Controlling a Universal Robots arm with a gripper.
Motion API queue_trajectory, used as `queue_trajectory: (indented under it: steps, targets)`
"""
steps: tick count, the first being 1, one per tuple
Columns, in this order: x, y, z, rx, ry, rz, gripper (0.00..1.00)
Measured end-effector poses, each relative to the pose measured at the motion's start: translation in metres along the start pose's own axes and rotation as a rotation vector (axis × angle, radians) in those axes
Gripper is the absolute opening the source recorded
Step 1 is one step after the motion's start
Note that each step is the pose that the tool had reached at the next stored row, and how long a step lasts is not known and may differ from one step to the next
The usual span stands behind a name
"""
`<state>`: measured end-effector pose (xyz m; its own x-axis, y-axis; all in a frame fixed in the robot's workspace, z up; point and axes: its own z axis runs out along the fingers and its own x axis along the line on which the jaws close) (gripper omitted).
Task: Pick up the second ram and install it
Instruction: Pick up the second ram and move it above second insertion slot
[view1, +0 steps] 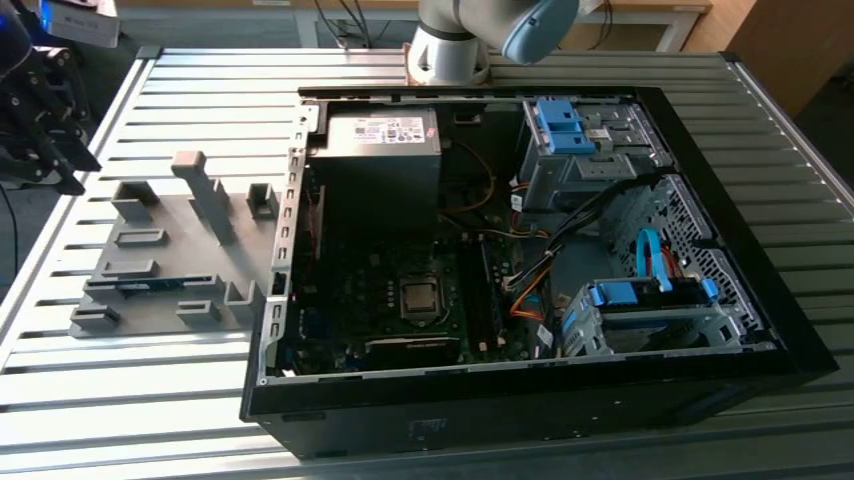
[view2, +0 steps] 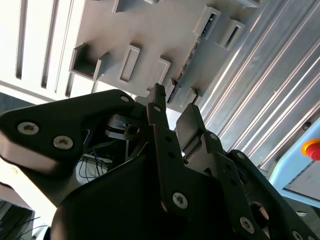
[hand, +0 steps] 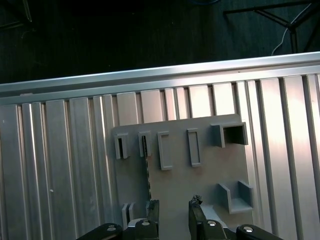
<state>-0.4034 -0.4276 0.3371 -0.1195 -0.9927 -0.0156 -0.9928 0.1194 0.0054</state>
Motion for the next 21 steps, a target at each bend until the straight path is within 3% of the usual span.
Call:
queue_trajectory:
  steps: [21]
  targets:
    - [0.0059, -0.0008, 0.0073, -0.0001, 0.0015, 0.000, 0.37]
